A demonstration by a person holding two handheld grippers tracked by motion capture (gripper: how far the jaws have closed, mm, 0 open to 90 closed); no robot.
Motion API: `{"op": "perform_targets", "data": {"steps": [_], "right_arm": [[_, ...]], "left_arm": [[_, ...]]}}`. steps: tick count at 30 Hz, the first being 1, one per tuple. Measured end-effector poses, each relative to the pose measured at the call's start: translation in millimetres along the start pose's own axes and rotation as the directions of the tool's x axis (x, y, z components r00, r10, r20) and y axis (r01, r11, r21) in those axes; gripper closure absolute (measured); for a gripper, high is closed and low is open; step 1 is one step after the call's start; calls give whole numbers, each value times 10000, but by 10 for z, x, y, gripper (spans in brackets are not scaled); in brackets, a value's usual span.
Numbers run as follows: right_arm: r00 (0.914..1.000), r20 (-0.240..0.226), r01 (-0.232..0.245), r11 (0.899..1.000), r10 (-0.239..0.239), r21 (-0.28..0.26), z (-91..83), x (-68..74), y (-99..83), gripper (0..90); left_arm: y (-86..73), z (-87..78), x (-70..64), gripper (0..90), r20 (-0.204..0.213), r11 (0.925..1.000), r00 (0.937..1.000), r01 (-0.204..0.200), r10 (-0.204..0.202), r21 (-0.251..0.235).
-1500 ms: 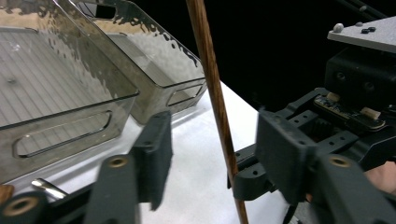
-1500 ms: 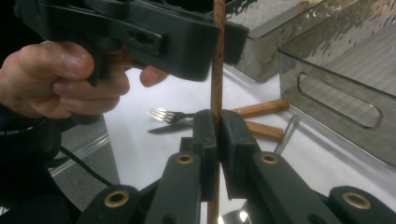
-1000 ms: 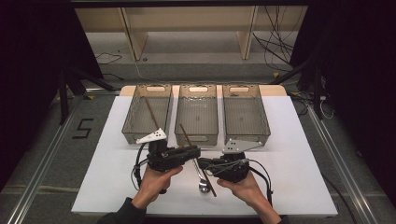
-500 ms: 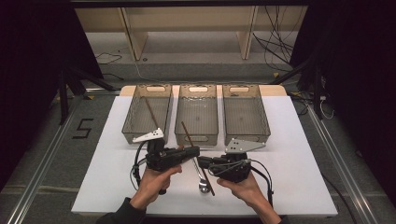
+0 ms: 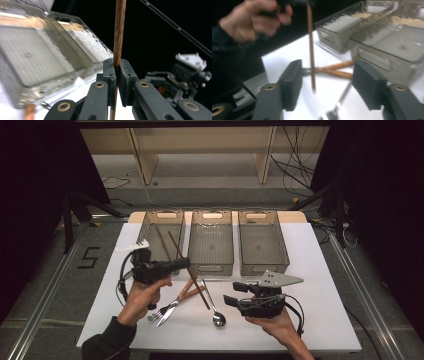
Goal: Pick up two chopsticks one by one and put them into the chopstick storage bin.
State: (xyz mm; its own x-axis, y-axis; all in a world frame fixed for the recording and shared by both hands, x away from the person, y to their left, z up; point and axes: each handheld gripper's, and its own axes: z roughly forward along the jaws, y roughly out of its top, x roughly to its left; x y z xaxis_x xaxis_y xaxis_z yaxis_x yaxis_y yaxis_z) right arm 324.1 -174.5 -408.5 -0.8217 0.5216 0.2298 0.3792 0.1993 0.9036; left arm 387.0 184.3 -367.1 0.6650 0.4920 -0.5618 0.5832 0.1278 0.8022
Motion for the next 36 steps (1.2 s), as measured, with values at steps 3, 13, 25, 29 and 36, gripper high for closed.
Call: {"op": "perform_targets", "data": {"steps": [3,13,25,29,36], "right_arm": [[9995,326,15,9999,-10,-151,-91,-28,-76,353],[9947,1030,24,9999,-9,-145,-239,-80,-222,274],[9940,1068,-224,9997,222,12,-288,-111,-331,259],[9936,1100,-244,9997,240,22,-294,-112,-349,251],[9923,1209,-256,9997,250,28,-323,-118,-368,238]], "left_arm": [[149,-114,82,848,-370,9999,9993,-105,100,-111],[624,-337,468,848,-1498,9983,9882,240,-318,-537],[1051,-315,854,848,-2853,9952,9546,684,-855,-697],[1104,-246,937,847,-3317,9956,9392,741,-888,-566],[1089,-128,1074,847,-3610,9919,9240,1125,-1262,-589]]}}
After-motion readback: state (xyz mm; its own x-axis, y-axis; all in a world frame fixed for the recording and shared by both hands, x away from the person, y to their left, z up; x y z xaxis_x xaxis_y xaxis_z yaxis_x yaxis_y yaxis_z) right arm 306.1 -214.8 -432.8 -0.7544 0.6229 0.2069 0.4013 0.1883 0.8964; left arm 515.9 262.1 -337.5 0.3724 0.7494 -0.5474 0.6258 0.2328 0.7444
